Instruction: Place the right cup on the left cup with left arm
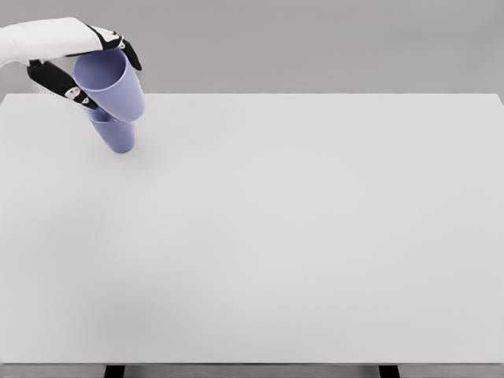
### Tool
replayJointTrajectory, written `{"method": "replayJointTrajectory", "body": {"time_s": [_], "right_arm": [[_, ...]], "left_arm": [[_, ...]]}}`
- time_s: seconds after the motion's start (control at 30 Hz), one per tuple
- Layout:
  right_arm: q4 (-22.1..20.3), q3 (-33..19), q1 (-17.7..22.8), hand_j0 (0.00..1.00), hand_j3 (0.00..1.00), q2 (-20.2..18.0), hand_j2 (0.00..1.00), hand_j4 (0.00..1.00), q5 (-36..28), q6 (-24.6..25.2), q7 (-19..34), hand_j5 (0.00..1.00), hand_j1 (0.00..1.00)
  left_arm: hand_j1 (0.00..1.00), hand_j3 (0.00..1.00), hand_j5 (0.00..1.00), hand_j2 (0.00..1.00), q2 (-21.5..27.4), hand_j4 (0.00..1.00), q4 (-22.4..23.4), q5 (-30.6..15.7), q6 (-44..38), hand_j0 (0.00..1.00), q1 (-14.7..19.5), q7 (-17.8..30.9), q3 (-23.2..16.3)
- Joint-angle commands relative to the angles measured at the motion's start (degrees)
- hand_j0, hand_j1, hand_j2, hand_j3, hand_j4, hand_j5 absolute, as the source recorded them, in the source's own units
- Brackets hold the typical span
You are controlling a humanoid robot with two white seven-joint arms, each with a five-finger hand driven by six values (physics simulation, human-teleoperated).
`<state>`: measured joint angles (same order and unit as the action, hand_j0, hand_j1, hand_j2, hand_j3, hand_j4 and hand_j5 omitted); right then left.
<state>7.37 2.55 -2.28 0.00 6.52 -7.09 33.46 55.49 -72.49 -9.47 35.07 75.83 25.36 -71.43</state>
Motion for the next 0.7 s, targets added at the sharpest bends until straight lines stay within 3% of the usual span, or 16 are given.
{"method": "replayJointTrajectory", "body": {"time_s": [0.0,0.13,0.67], "right_arm": [[0.0,0.0,0.0,1.00,1.00,0.0,1.00,1.00,0.1,0.0,0.0,1.00,1.00],[0.0,0.0,0.0,1.00,1.00,0.0,1.00,1.00,0.1,0.0,0.0,1.00,1.00],[0.0,0.0,0.0,1.00,1.00,0.0,1.00,1.00,0.1,0.0,0.0,1.00,1.00]], "left_arm": [[0.46,0.46,0.46,0.46,0.0,0.46,0.2,-0.4,-0.1,0.46,0.8,1.6,-4.1],[0.46,0.46,0.46,0.46,-0.2,0.46,0.8,-0.7,-0.1,0.46,2.4,1.7,-4.8],[0.46,0.46,0.46,0.46,-6.1,0.46,20.0,-0.7,-0.1,0.46,5.4,4.1,-6.4]]}}
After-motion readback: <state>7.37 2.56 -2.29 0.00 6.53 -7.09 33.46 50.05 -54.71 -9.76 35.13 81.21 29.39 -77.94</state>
